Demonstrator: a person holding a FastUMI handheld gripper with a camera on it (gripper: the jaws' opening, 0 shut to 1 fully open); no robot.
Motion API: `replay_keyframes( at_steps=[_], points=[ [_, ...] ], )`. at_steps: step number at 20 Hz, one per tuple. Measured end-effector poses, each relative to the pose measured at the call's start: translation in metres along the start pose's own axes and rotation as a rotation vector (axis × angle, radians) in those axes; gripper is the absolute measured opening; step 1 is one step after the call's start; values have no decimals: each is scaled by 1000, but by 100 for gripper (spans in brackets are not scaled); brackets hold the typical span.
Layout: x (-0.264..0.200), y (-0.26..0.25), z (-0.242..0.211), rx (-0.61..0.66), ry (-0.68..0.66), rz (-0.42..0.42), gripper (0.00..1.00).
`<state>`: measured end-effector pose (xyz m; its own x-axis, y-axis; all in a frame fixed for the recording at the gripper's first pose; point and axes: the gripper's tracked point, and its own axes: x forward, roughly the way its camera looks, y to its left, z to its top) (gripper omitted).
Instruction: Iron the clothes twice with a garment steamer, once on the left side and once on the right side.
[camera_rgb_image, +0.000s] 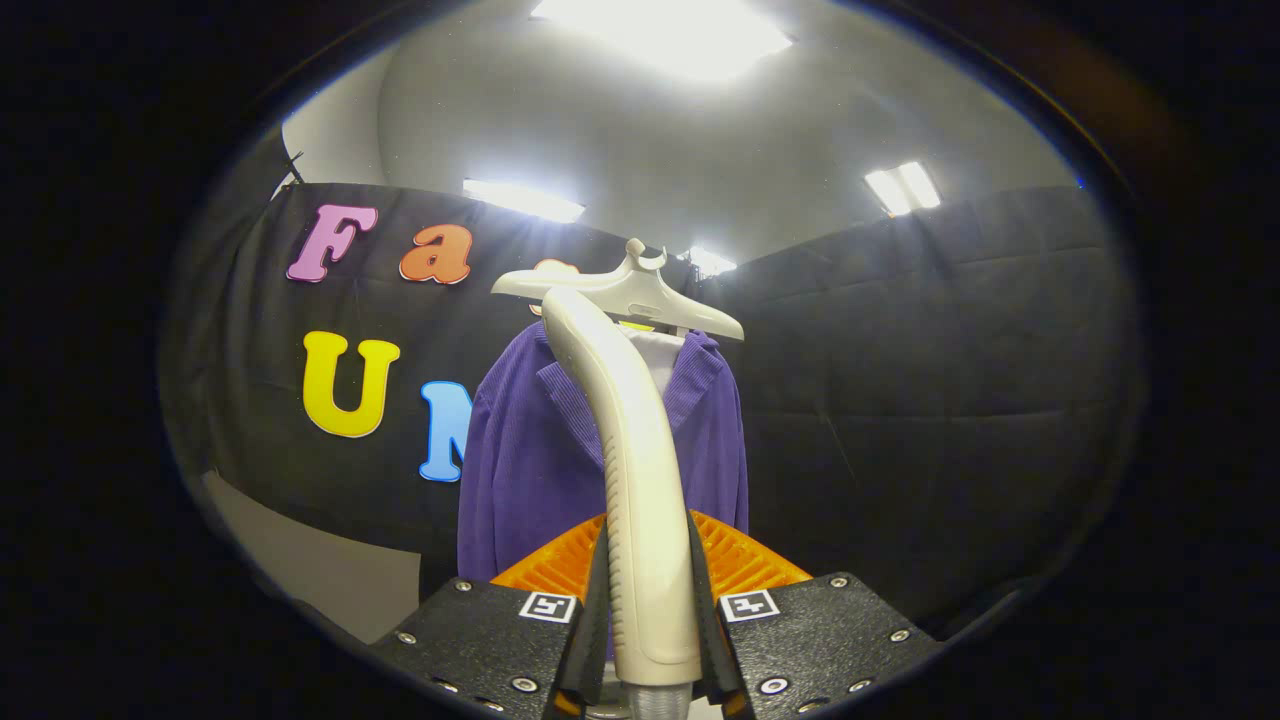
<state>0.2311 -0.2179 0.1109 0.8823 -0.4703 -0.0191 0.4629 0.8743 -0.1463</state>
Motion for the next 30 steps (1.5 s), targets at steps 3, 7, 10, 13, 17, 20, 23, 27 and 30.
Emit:
replay_keyframes(
  at_steps=[3,7,10,13,17,20,23,27,30],
  points=[
    [24,6,-5,-17,-2,-31,38],
    [48,20,-24,-34,24,-43,38],
    [56,27,-44,-68,59,-48,38],
    [60,36,-65,-98,90,-59,38],
    [59,46,-93,-148,124,-59,38],
    [55,49,-117,-173,163,-56,38],
    [50,48,-142,-188,208,-46,38],
    [44,43,-171,-206,256,-37,38],
    [33,41,-190,-223,279,-36,38]
  ],
)
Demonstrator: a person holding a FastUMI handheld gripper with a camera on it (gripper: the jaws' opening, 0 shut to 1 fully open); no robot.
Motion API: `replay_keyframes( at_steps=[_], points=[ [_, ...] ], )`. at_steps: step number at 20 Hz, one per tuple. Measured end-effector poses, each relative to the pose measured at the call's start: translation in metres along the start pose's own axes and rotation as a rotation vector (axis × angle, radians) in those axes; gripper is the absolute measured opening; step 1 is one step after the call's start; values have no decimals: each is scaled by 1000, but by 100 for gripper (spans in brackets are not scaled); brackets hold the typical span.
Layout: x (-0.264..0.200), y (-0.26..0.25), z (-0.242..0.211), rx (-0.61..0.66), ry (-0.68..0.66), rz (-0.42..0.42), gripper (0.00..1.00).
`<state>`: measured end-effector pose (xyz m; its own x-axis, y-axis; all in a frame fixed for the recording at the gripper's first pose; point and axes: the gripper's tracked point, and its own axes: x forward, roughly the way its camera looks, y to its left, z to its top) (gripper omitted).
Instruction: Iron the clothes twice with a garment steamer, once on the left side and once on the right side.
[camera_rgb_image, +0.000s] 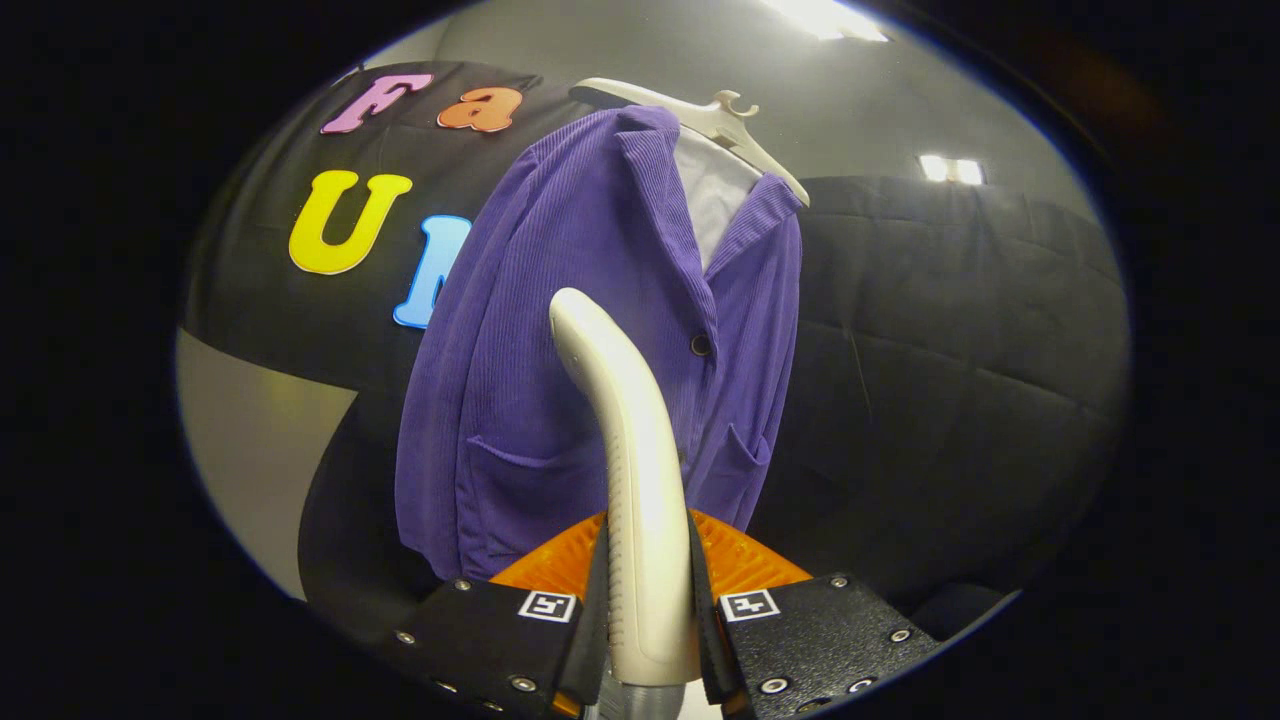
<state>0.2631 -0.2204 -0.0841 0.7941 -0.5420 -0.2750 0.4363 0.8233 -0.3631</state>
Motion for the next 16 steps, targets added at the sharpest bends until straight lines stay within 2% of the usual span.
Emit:
replay_keyframes(
  at_steps=[16],
  points=[
    [-18,12,-119,-48,189,50,38]
  ],
)
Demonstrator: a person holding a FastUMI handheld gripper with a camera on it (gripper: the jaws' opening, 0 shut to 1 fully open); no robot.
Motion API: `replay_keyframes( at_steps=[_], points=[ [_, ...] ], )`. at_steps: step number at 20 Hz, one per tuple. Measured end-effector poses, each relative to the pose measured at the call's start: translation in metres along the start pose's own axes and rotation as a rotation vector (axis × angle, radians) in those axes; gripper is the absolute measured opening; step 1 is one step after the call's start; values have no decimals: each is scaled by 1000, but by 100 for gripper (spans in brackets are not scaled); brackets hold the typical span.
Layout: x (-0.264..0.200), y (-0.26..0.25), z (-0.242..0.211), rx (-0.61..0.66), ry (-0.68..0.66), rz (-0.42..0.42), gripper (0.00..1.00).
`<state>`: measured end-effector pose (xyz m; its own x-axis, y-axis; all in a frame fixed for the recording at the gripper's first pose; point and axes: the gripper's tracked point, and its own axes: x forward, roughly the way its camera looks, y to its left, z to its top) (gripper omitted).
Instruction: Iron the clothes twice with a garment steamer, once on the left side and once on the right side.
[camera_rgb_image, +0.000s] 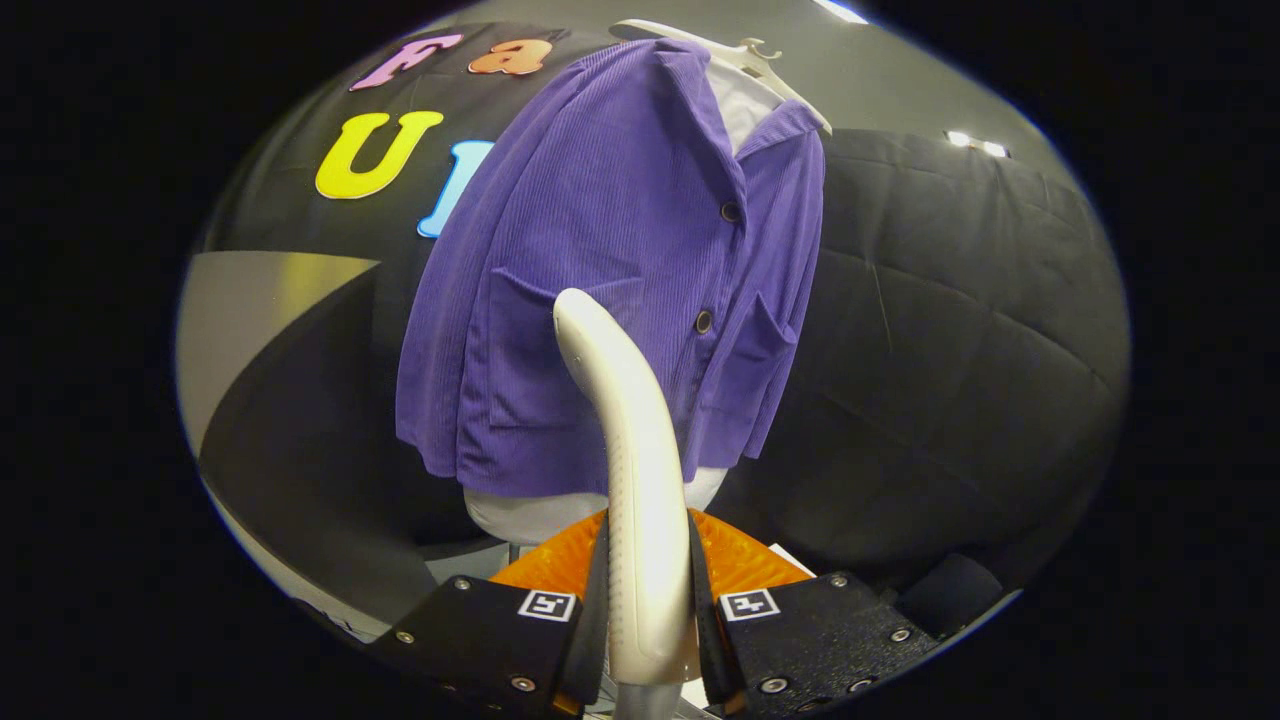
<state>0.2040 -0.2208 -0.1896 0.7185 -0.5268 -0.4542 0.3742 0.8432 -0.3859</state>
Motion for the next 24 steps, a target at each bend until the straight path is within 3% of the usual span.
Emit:
replay_keyframes(
  at_steps=[9,24],
  points=[
    [-16,4,-46,-25,39,47,38],
    [-124,-147,94,243,-298,-128,38]
  ],
)
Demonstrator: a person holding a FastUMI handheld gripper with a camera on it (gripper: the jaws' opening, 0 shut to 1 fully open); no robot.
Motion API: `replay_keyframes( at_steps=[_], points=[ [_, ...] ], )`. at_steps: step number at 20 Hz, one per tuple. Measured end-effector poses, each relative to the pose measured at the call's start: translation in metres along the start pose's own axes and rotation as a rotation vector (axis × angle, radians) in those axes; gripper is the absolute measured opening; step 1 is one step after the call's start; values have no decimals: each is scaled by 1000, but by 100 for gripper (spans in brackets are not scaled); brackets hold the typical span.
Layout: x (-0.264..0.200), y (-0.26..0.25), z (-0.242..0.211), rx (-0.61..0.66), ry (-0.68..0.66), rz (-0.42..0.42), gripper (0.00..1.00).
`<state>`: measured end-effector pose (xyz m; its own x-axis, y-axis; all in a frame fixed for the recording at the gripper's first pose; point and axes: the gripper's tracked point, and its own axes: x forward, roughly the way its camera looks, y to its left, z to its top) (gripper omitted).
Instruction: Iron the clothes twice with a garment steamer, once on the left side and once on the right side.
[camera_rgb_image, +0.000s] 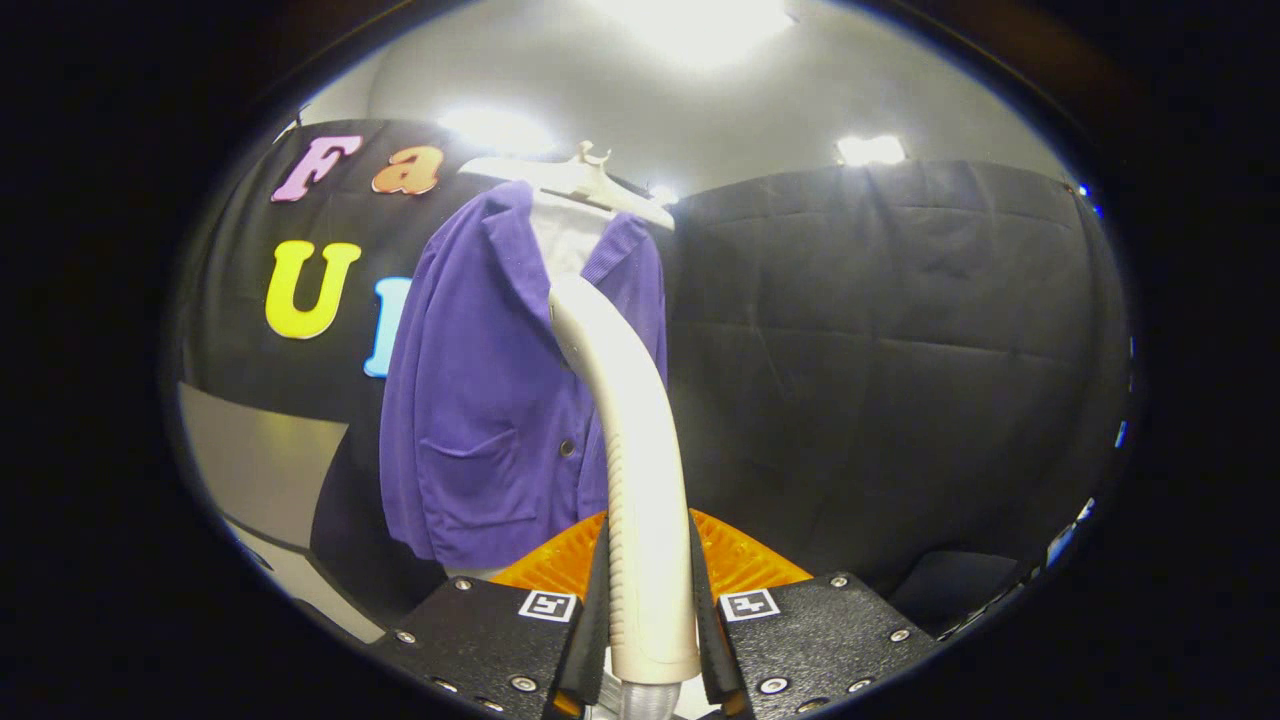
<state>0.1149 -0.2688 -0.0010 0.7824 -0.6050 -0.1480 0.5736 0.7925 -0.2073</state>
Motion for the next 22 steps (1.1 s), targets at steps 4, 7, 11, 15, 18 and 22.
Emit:
replay_keyframes(
  at_steps=[4,7,11,15,18,22],
  points=[
    [-1,-16,48,36,-103,-45,38],
    [14,-19,77,52,-144,-92,38],
    [41,-16,110,92,-187,-129,38],
    [80,-3,143,86,-233,-156,38],
    [107,1,159,76,-251,-191,38],
    [145,11,166,48,-246,-222,38]
  ],
)
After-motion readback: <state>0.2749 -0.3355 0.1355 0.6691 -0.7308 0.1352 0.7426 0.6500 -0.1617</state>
